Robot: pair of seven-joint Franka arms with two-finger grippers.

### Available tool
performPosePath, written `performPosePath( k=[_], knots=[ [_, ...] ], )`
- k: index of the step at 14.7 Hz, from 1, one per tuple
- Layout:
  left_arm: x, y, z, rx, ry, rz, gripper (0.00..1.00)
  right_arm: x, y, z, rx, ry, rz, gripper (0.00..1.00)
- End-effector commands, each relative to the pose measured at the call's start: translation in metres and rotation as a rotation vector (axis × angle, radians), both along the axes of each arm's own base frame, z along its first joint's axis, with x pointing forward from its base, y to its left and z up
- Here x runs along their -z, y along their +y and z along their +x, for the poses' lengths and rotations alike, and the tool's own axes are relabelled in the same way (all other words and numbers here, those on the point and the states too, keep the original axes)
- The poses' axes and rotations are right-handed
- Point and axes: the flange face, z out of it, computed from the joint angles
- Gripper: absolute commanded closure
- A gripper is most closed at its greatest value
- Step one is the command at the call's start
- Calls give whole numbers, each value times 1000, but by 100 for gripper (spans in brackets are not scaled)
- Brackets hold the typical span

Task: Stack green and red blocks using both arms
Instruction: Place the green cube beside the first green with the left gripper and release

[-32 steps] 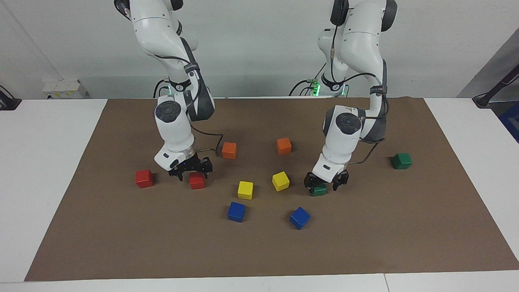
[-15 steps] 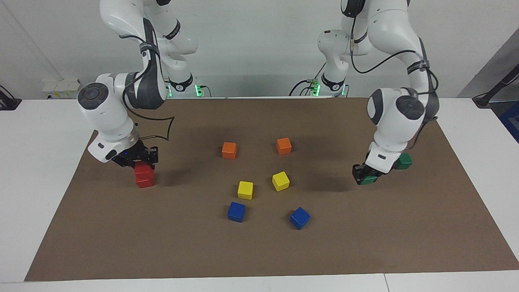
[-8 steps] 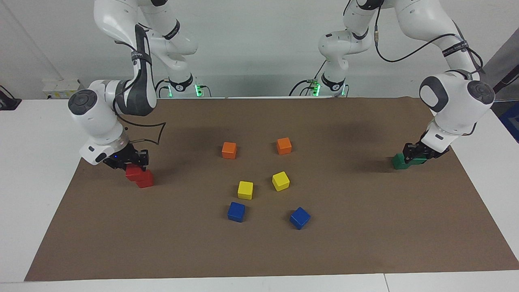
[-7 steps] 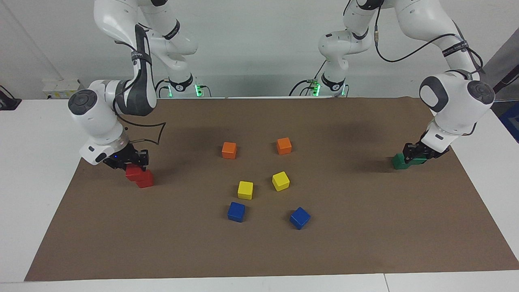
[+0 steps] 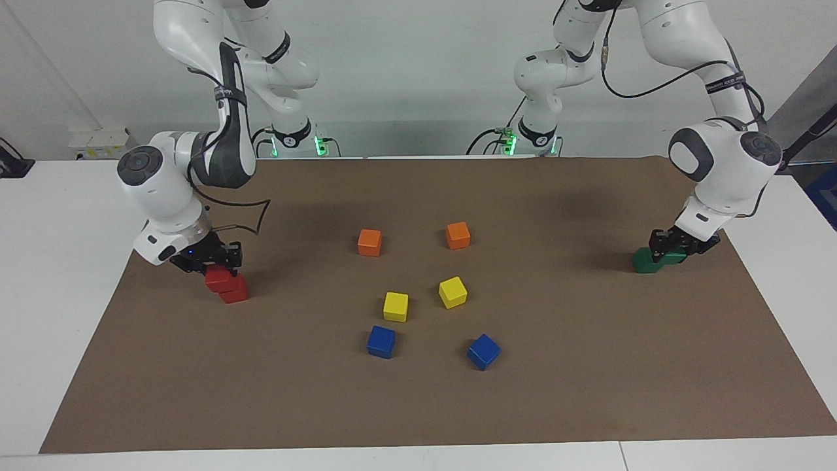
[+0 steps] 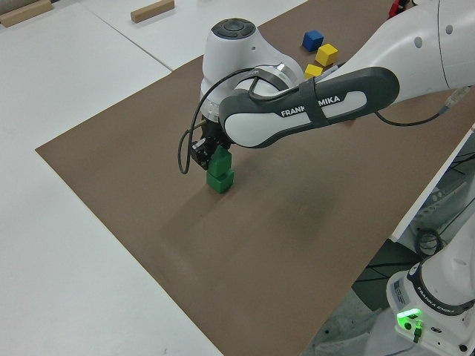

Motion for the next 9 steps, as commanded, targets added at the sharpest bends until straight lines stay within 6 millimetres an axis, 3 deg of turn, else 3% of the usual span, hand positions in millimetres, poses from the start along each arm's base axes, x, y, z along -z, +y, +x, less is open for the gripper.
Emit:
performPosePath(
  k=[1,4,9],
  knots=[
    [-3,0,-15,18,-33,1,100,-4,-2,-9,-45,-17,11,100],
    [6,-2,-23,-7,-81,-18,100,-1,0,-10,-56,-23,10,100],
    [4,7,-24,-14,-86,-17,100,0,3,-11,-69,-41,7,100]
  ],
)
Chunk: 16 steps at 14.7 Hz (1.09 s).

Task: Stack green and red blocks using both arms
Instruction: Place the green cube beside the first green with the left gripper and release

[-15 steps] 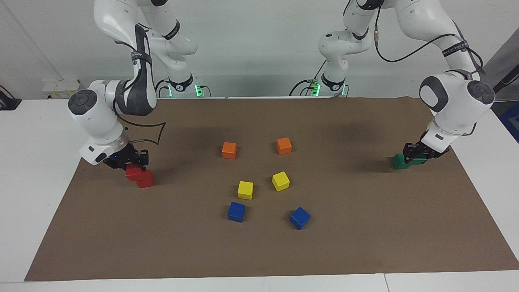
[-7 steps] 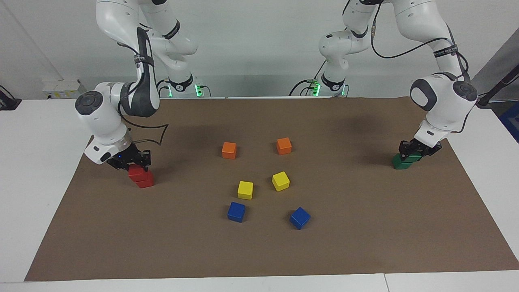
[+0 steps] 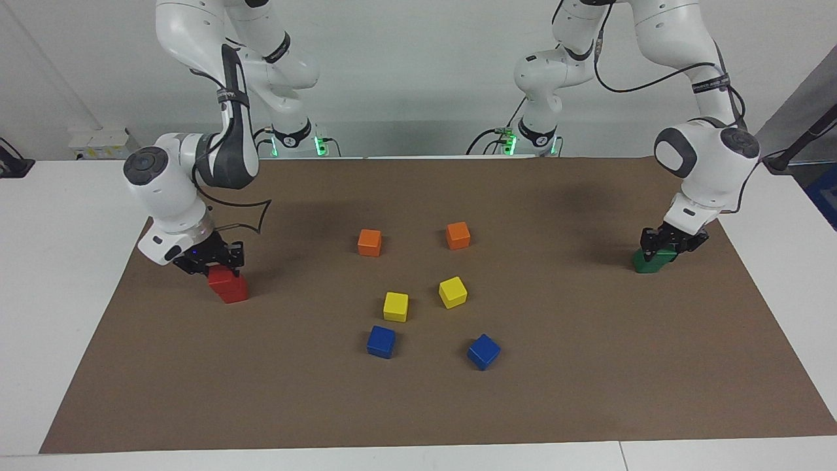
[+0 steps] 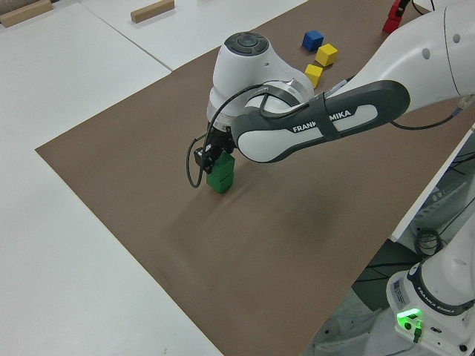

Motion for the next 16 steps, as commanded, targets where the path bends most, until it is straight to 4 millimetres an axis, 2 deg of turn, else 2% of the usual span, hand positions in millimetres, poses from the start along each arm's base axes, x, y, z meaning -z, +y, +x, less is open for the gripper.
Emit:
performPosePath(
  k=[1,2,3,5,7,11,15,16],
  knots=[
    [-4,2,-10,10,-24,-5,100,-6,2,-8,-24,-20,10,100],
    [-4,2,-9,10,-30,-4,100,-6,3,-8,-22,-20,11,100],
    [-4,1,-9,10,-30,-4,86,-5,3,-8,-23,-19,10,100],
    [-4,2,-9,9,-30,-4,85,-5,3,-8,-23,-19,11,100],
    [-3,2,-10,8,-29,-6,72,-4,3,-10,-24,-15,10,100],
    [-3,1,-10,11,-29,-6,68,0,2,-13,-25,-6,12,100],
    [-2,-1,-10,-4,-33,-30,67,2,0,-17,-24,0,11,100],
    [-2,-1,-9,3,-36,-28,53,1,0,-17,-22,-3,12,100]
  ],
)
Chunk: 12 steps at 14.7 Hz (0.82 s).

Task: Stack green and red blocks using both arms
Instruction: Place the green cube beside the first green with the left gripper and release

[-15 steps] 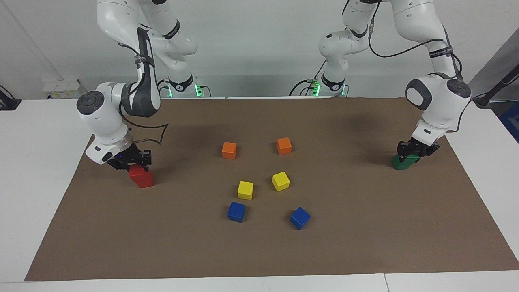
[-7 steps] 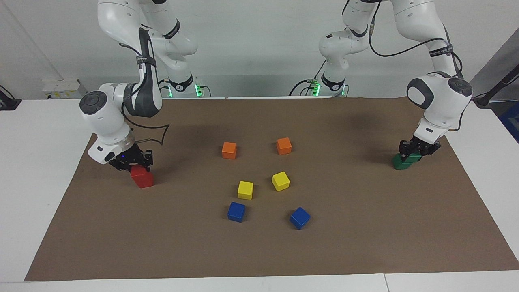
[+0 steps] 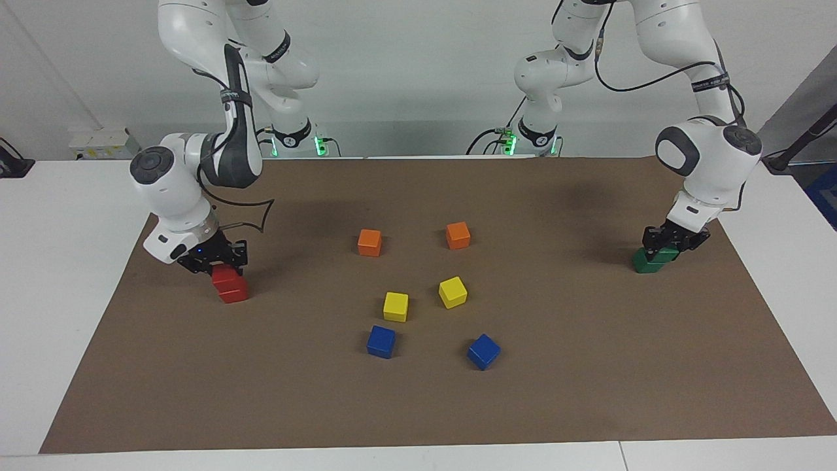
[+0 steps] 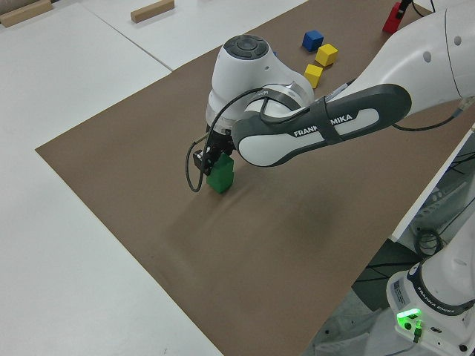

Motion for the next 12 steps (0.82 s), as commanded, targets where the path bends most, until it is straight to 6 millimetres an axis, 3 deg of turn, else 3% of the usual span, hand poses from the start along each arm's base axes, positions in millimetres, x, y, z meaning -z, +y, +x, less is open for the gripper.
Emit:
performPosePath(
  k=[1,2,9,11,12],
  knots=[
    [-2,-1,-9,16,-26,-11,18,-2,-2,-9,-21,-14,10,100],
    [-3,-1,-9,19,-27,-10,0,-2,-3,-9,-21,-14,10,100],
    [-5,1,-6,55,-23,-7,0,-1,-4,-9,-20,-41,8,100],
    [-18,1,0,58,-15,-11,0,-1,-3,-9,-21,-41,7,100],
    [-34,2,8,60,-1,-18,0,-1,-4,-8,-18,-43,7,96]
  ],
)
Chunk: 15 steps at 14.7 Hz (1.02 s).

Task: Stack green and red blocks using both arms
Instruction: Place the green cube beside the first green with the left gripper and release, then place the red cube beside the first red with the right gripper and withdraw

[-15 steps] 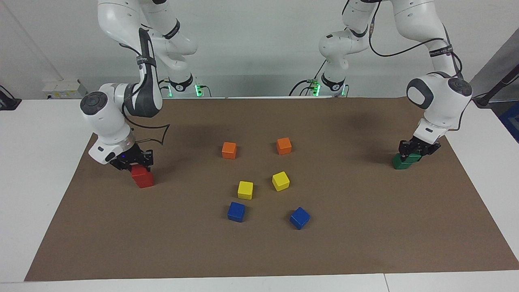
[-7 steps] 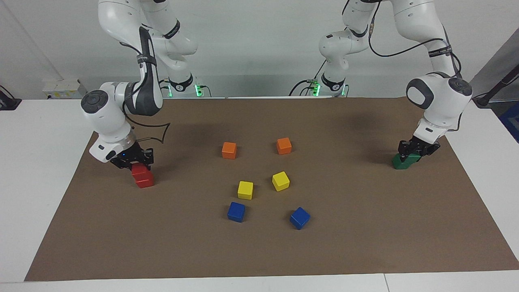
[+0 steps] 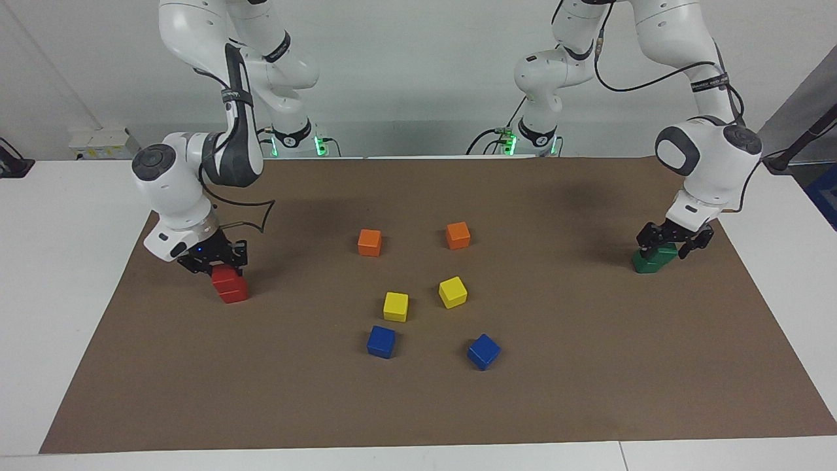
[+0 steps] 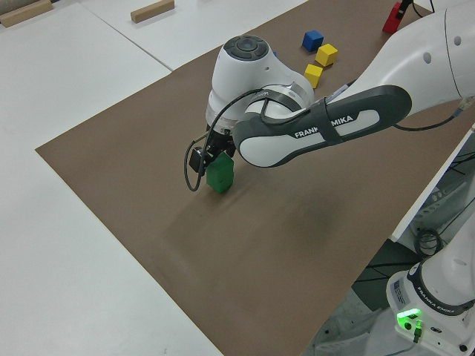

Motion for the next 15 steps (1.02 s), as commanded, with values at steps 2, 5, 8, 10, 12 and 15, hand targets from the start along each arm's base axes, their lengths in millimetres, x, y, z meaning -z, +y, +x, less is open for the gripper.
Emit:
performPosePath(
  k=[2,5,8,10,12,15],
  knots=[
    [-68,-1,18,22,41,-38,0,-1,-3,-7,-17,-16,9,8],
    [-117,-5,24,12,39,-43,0,-2,-4,-7,-19,-15,9,0],
    [-164,-21,12,-167,-16,-63,0,-6,-4,-5,-21,-16,8,0],
    [-186,-36,6,-218,3,-74,0,-15,2,0,-27,-14,8,0],
    [-205,-47,1,-218,57,-76,0,-38,6,7,-21,14,12,0],
    [-225,-58,-9,-201,123,-77,0,-81,19,7,-3,22,15,0]
  ],
)
